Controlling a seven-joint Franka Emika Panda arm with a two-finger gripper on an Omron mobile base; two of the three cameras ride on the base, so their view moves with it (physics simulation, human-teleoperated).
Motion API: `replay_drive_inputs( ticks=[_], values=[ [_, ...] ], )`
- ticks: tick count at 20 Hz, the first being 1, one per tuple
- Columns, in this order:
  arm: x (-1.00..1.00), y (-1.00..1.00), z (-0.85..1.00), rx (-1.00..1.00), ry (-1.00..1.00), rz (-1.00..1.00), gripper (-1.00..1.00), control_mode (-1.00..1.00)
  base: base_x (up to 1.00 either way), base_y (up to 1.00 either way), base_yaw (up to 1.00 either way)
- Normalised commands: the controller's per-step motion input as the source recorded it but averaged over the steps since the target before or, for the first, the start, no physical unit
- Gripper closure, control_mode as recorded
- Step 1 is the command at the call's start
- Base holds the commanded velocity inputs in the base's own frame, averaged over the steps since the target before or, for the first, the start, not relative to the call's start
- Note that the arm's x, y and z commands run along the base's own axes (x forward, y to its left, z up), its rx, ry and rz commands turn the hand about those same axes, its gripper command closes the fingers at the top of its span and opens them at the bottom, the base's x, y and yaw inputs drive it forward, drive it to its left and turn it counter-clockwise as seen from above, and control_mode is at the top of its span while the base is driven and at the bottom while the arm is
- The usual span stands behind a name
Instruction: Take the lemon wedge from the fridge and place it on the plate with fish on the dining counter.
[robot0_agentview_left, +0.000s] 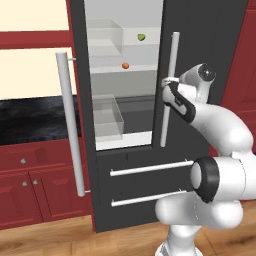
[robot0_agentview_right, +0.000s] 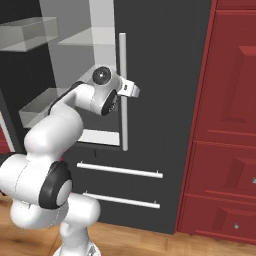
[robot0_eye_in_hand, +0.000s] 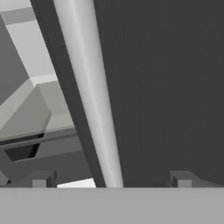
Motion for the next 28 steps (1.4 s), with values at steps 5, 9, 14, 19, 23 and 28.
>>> replay_drive_inputs(
  ticks=[5,9,14,19,23,28],
  values=[
    [0.56,-0.07,-0.05,0.0,0.0,0.05,-1.0,-1.0,0.0,0.0,0.0],
    [0.61,0.0,0.0,0.0,0.0,0.0,-1.0,-1.0,0.0,0.0,0.0],
    [0.65,0.13,-0.04,0.01,0.0,0.0,-1.0,-1.0,0.0,0.0,0.0],
    [0.61,0.14,-0.15,0.03,0.0,0.0,-1.0,-1.0,0.0,0.0,0.0],
    [0.52,0.15,-0.12,0.02,0.0,0.0,1.0,-1.0,0.0,0.0,0.0],
    [0.0,0.0,0.0,0.0,0.0,0.0,1.0,-1.0,0.0,0.0,0.0]
  ],
)
